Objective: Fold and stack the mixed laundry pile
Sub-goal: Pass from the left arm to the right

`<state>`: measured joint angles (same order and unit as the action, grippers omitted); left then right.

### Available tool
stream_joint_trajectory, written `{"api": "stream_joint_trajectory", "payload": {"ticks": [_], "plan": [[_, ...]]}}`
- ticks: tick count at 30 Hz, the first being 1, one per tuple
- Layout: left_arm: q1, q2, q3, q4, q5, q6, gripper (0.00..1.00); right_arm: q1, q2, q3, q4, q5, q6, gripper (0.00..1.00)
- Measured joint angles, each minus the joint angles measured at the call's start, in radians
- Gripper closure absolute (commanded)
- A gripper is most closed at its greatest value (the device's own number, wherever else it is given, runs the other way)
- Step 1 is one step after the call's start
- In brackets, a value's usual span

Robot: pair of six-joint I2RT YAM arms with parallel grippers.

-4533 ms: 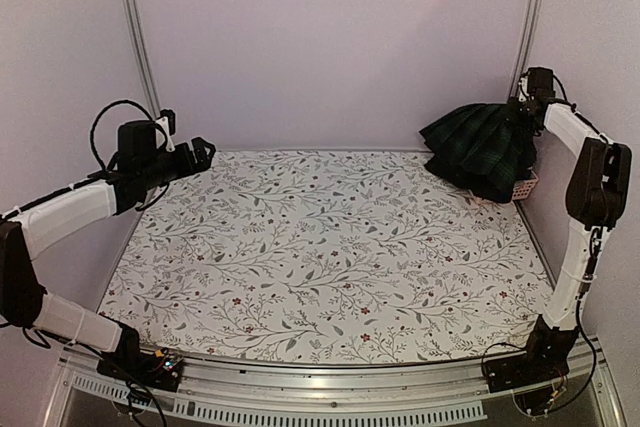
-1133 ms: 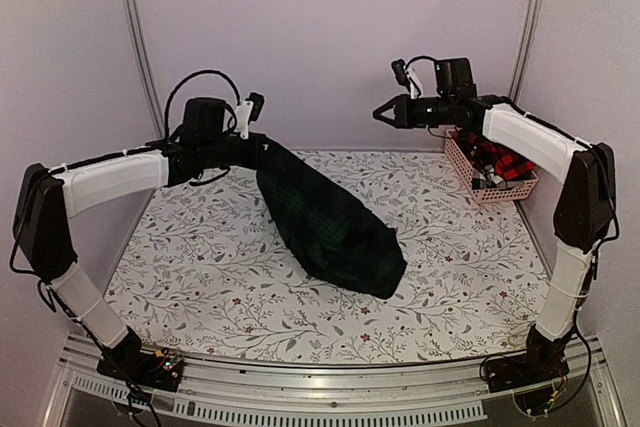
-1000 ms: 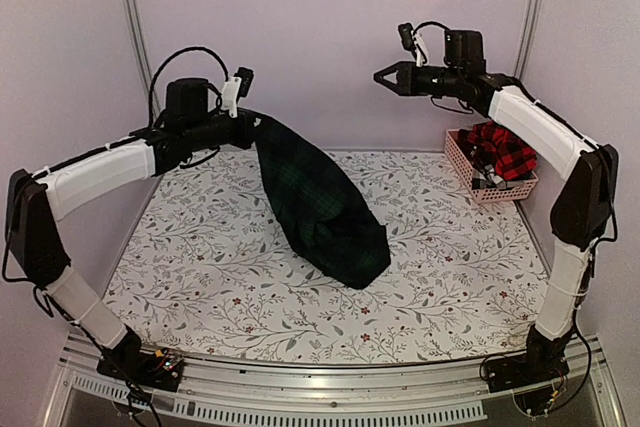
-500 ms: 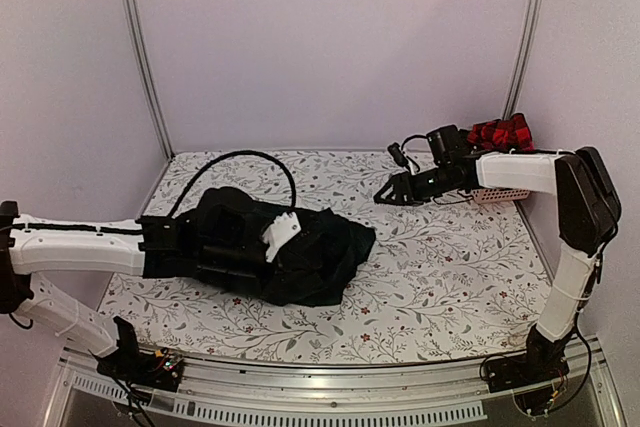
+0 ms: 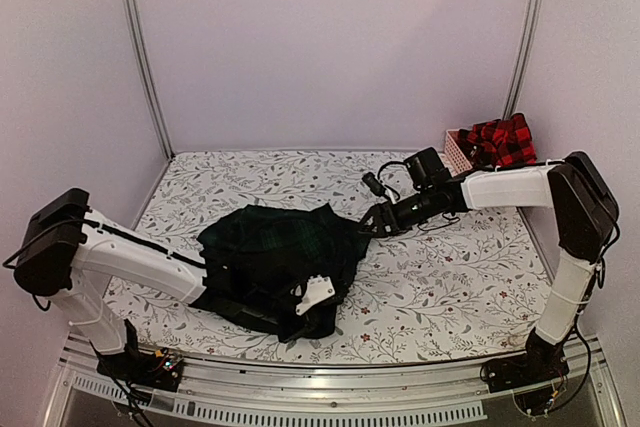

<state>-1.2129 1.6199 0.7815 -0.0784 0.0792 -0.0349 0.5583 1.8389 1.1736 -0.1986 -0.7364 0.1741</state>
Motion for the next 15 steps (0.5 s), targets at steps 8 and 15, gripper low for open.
{"api": "stream_joint_trajectory", "payload": {"ticks": [8,15], "plan": [[-0.018,0.145,0.105,0.115,0.023,0.017,1.0,0.024,0.011,-0.002,0.018,-0.018,0.06,0.01],[-0.038,0.193,0.145,0.158,0.024,0.043,0.99,0.05,0.149,0.12,-0.003,0.027,0.078,0.18]]}}
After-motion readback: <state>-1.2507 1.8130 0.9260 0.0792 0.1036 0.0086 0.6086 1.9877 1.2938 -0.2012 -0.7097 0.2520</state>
